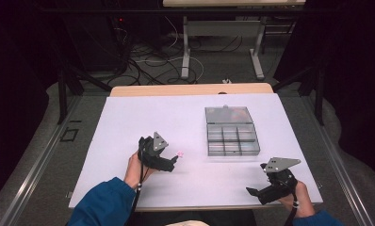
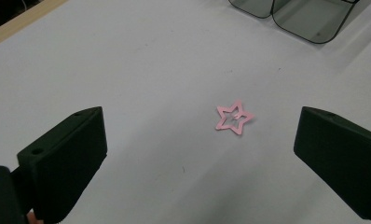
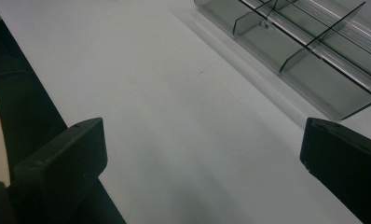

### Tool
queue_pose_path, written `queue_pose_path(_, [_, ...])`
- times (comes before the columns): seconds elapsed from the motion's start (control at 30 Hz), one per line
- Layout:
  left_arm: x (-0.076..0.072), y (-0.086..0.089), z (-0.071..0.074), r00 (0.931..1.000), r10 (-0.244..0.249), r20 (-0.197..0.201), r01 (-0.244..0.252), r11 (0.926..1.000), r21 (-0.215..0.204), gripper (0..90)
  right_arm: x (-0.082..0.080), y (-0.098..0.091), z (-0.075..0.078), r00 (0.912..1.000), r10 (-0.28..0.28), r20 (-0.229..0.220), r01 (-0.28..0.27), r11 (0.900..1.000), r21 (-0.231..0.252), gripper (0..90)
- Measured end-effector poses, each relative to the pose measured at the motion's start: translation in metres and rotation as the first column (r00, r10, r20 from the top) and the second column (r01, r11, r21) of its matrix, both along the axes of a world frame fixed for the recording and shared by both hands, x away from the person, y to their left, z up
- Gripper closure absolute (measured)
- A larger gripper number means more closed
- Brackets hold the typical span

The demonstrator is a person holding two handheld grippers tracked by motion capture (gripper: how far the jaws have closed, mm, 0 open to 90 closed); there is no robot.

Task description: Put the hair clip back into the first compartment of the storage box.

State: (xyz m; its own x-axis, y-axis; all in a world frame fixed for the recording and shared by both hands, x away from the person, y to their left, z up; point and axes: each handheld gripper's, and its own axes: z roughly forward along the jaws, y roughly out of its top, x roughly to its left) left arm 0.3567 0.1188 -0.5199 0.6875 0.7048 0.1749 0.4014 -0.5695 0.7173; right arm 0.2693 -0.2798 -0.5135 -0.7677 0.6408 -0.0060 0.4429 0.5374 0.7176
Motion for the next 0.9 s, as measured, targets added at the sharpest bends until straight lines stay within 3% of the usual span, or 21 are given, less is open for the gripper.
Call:
queue_pose_path(0.13, [0.003, -0.004, -0.002, 0.9997, 0.001, -0.024, -0.001, 0.9998, -0.019, 8.5, 0.000, 0.001, 0.000, 1.0000, -0.002, 0.010, 0.002, 1.0000, -0.004, 0.1])
queue_pose_path(0.37, [0.008, -0.012, -0.006, 0.9995, -0.009, -0.031, 0.008, 0.9996, -0.025, 21.9, 0.000, 0.001, 0.000, 1.0000, -0.005, 0.002, 0.005, 1.0000, 0.000, 0.2])
queue_pose_path(0.47, [0.010, -0.014, -0.008, 0.9984, -0.025, -0.050, 0.024, 0.9994, -0.024, 30.5, 0.000, 0.000, 0.000, 1.0000, 0.003, 0.001, -0.003, 0.9999, -0.011, 0.2])
queue_pose_path(0.5, [0.011, -0.016, -0.010, 0.9985, -0.024, -0.049, 0.022, 0.9991, -0.035, 37.1, 0.000, 0.001, 0.000, 1.0000, -0.004, 0.003, 0.004, 1.0000, -0.001, 0.2])
queue_pose_path(0.53, [0.012, -0.016, -0.009, 0.9979, -0.035, -0.054, 0.034, 0.9991, -0.026, 37.1, 0.000, 0.001, 0.000, 1.0000, -0.004, 0.003, 0.004, 1.0000, -0.001, 0.2])
queue_pose_path(0.57, [0.012, -0.017, -0.011, 0.9973, -0.034, -0.065, 0.031, 0.9987, -0.039, 44.0, 0.000, 0.001, -0.001, 1.0000, -0.004, 0.002, 0.004, 1.0000, 0.000, 0.2])
queue_pose_path(0.6, [0.013, -0.017, -0.010, 0.9970, -0.040, -0.066, 0.039, 0.9990, -0.024, 44.0, 0.000, 0.001, -0.001, 1.0000, -0.004, 0.002, 0.004, 1.0000, 0.000, 0.2])
queue_pose_path(0.67, [0.015, -0.019, -0.012, 0.9960, -0.048, -0.075, 0.046, 0.9985, -0.030, 52.0, 0.000, 0.001, 0.000, 1.0000, 0.000, 0.008, 0.001, 1.0000, -0.004, 0.2])
queue_pose_path(0.77, [0.017, -0.023, -0.016, 0.9940, -0.056, -0.094, 0.054, 0.9982, -0.025, 56.5, 0.000, 0.001, 0.000, 1.0000, -0.003, 0.007, 0.003, 1.0000, -0.006, 0.2])
queue_pose_path(0.9, [0.020, -0.026, -0.019, 0.9932, -0.044, -0.108, 0.042, 0.9989, -0.021, 64.8, 0.000, 0.001, 0.000, 1.0000, 0.000, 0.008, 0.000, 1.0000, -0.004, 0.2])
